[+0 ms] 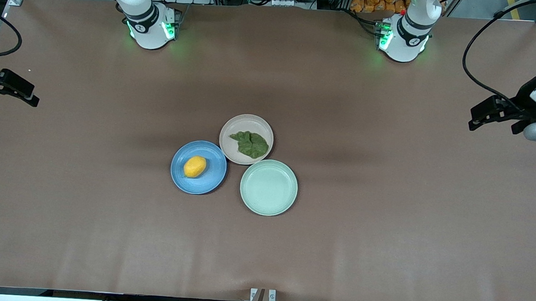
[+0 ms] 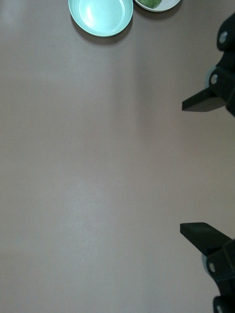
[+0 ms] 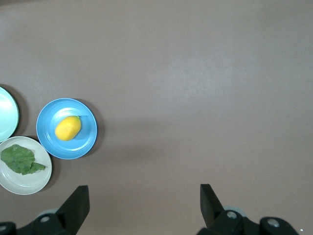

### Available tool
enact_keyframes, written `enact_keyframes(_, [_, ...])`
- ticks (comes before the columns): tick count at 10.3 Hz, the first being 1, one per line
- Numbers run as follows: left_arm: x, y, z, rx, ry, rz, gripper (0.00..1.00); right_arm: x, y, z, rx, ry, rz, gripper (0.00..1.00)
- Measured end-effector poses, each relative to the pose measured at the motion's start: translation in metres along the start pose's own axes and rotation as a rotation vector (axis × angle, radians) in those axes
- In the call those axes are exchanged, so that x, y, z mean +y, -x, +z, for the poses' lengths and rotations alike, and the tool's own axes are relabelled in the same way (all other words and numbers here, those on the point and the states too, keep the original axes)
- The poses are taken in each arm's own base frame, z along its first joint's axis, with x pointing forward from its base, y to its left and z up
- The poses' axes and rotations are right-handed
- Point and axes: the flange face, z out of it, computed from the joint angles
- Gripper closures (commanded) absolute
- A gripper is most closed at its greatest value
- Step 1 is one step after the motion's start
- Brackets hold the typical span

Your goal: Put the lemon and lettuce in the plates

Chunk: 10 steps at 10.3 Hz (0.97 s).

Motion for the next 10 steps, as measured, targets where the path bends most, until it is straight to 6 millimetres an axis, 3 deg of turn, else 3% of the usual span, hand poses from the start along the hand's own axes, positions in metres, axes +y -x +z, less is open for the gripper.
enact_keyframes(3, [-0.0008, 0.008, -0.0123, 0.006, -0.003, -0.009, 0.0, -0.0038, -0.0002, 0.0005, -0.001, 0.012, -0.009, 0.0])
enact_keyframes(10, [0.0037, 0.0111, -0.0142, 0.0, -0.004, -0.005, 0.0, -0.0028, -0.0001, 0.0007, -0.002, 0.013, -0.007, 0.0])
